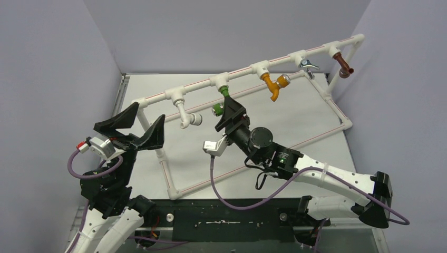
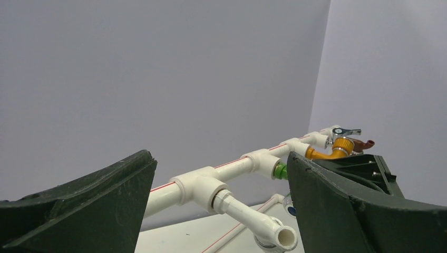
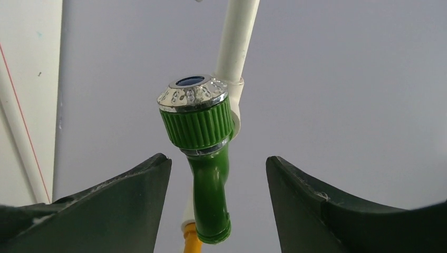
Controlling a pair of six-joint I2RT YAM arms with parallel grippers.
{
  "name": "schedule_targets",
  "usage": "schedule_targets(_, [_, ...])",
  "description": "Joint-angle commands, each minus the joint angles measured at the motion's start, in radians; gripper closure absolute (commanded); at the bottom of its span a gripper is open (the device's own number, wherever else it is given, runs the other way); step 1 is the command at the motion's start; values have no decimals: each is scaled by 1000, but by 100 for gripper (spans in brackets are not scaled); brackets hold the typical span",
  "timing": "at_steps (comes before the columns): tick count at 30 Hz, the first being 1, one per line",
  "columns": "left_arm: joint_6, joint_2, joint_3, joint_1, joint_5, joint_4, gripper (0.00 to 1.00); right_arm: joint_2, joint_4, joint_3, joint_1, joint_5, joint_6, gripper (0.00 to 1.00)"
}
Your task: Install the water faucets
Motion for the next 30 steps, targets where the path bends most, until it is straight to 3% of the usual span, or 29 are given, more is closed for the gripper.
schedule_targets(1, [10,1,9,-6,4,22,6,16,194,-33,6,50,-68,34])
schedule_targets(10, [10,-1,8,-9,2,23,6,56,287,-53,4,44,-84,48])
schedule_targets(16, [11,-4,8,-9,2,23,6,67,313,-57,5,60,-58,73])
schedule_targets(20, [11,-5,7,-11,1,23,6,68,333,-68,6,62,-7,99])
schedule_targets(25, [13,-6,9,-12,1,22,6,58,400,-70,16,50,172,100])
schedule_targets(30, [15,-6,10,-11,-1,22,6,48,522,-98,22,47,478,100])
